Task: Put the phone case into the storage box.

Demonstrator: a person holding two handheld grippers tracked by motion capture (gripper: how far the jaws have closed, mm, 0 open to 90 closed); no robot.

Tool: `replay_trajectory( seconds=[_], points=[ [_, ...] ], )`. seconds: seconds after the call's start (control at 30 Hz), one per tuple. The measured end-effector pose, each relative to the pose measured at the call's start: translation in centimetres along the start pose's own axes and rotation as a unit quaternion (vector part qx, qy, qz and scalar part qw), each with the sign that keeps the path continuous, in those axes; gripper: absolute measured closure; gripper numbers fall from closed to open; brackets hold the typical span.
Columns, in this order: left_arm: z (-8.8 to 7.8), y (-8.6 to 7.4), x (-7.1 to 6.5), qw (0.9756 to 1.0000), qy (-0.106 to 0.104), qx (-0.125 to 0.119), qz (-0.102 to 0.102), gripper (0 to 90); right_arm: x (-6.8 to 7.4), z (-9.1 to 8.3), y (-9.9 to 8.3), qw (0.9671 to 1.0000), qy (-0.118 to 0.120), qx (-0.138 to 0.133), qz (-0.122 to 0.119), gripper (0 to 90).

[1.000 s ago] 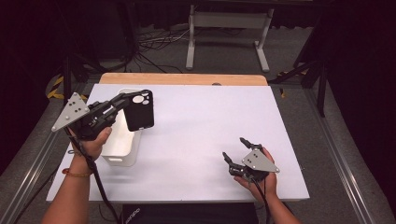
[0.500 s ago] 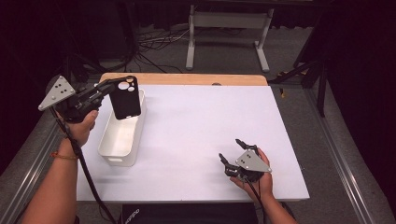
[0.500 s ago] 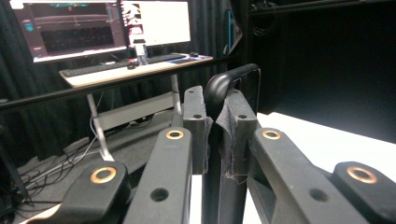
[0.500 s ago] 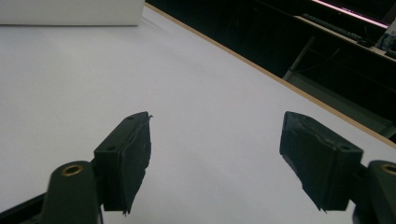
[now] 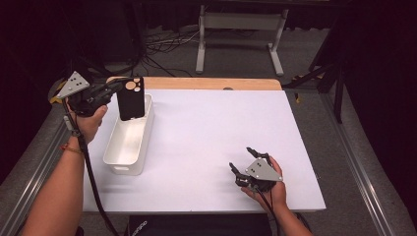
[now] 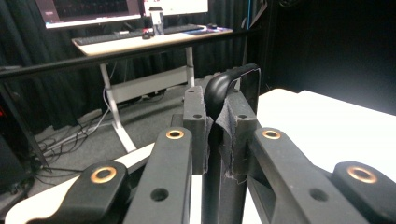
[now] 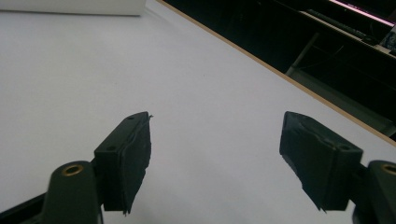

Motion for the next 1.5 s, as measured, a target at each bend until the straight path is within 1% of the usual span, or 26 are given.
replay_trajectory(
  seconds=[0.07,0.13,0.17,0.23,0.27,0.33,0.47,0.5,0.53,0.7,0.73,0.77,0.87,0.93,0.97,1.0,1.03,1.1,1.2,1.3,1.33,1.37,1.4,1.43,1.47,1.5],
  points=[
    [0.7,-0.6,0.4,1.0,-0.001,0.005,-0.006,82.5,0.0,0.0,-0.1,1.0,0.001,0.001,0.0,25.9],
    [1.3,-1.2,0.7,0.9999,-0.001,0.013,-0.004,82.4,0.0,0.1,-0.1,1.0,0.001,0.003,0.0,26.0],
    [1.3,-1.2,0.7,0.9999,-0.001,0.013,-0.004,82.4,0.1,0.2,-0.2,1.0,0.002,0.006,-0.003,26.0],
    [2.2,-1.7,1.0,0.9998,-0.006,0.018,-0.008,82.4,0.3,0.3,-0.4,0.9999,0.002,0.01,-0.005,26.0],
    [2.2,-1.7,1.0,0.9998,-0.006,0.018,-0.008,82.4,0.3,0.3,-0.4,0.9999,0.002,0.01,-0.005,26.0],
    [2.9,-2.1,1.3,0.9998,-0.008,0.02,-0.005,82.5,0.4,0.4,-0.4,0.9999,0.002,0.012,-0.007,25.9],
    [4.0,-3.0,1.6,0.9996,-0.011,0.022,-0.011,82.4,0.4,0.4,-0.4,0.9999,0.0,0.014,-0.006,25.9],
    [4.3,-3.4,1.7,0.9994,-0.009,0.03,-0.014,82.4,0.3,0.4,-0.5,0.9999,-0.002,0.015,-0.006,26.0],
    [4.9,-3.9,1.7,0.9992,-0.01,0.037,-0.014,82.4,0.2,0.5,-0.7,0.9997,-0.011,0.021,-0.008,26.0],
    [5.8,-4.6,1.8,0.999,-0.007,0.044,-0.008,82.4,0.3,0.5,-1.1,0.9996,-0.01,0.027,-0.006,26.3],
    [5.9,-4.6,1.8,0.9991,-0.007,0.042,-0.006,82.4,0.3,0.4,-1.1,0.9996,-0.009,0.026,-0.008,26.5],
    [5.9,-4.8,1.8,0.9989,-0.01,0.046,-0.002,82.4,0.3,0.4,-1.1,0.9996,-0.009,0.026,-0.008,27.0],
    [6.1,-5.2,2.0,0.9989,-0.011,0.046,-0.004,82.3,0.4,0.4,-1.3,0.9995,-0.004,0.032,-0.008,27.2],
    [6.2,-5.5,2.1,0.999,-0.01,0.042,-0.01,82.4,0.5,0.4,-1.3,0.9994,-0.002,0.032,-0.009,27.2],
    [6.2,-5.6,2.2,0.9989,-0.014,0.043,-0.011,82.3,0.6,0.3,-1.3,0.9995,0.001,0.031,-0.01,27.3],
    [6.4,-5.8,2.2,0.9987,-0.009,0.048,-0.01,82.4,0.6,0.3,-1.3,0.9995,0.002,0.031,-0.011,28.2],
    [6.3,-5.9,2.2,0.9986,-0.008,0.051,-0.009,82.3,0.7,0.3,-1.3,0.9994,0.01,0.033,-0.008,30.4],
    [6.4,-5.9,2.1,0.9989,-0.007,0.044,-0.011,82.4,0.9,0.3,-1.4,0.9992,0.016,0.036,-0.01,30.5],
    [6.4,-6.1,2.3,0.9988,-0.004,0.048,-0.005,82.2,1.1,0.5,-1.5,0.9989,0.02,0.041,-0.015,30.5],
    [6.3,-6.5,2.7,0.9986,0.008,0.052,-0.011,81.8,1.1,0.5,-1.4,0.9989,0.022,0.039,-0.014,30.4],
    [6.1,-6.7,3.0,0.998,0.014,0.062,-0.007,81.2,1.1,0.5,-1.4,0.9989,0.022,0.039,-0.013,30.4],
    [6.2,-7.0,3.1,0.9976,0.024,0.065,-0.006,80.2,1.1,0.5,-1.4,0.9989,0.023,0.039,-0.013,30.4],
    [6.2,-7.3,3.2,0.997,0.024,0.074,-0.003,79.6,1.0,0.5,-1.4,0.9989,0.022,0.038,-0.013,30.4],
    [6.3,-7.5,3.2,0.9968,0.03,0.074,0.0,78.9,1.1,0.5,-1.4,0.999,0.023,0.038,-0.012,30.4],
    [6.3,-7.8,3.2,0.9961,0.033,0.081,0.003,78.1,1.0,0.5,-1.4,0.999,0.023,0.038,-0.013,30.4],
    [6.3,-8.0,3.2,0.9961,0.033,0.082,-0.001,78.1,1.1,0.5,-1.4,0.9989,0.024,0.038,-0.013,30.4]
  ],
)
Point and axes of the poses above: each handheld gripper's, and its own axes: z roughly forward along the jaws, y roughly out of its top, x roughly to its left, the point moved 6 cm from there along z, roughly forward along the jaws, and after that the axes turned 12 degrees about z, right-handed, at the moved point
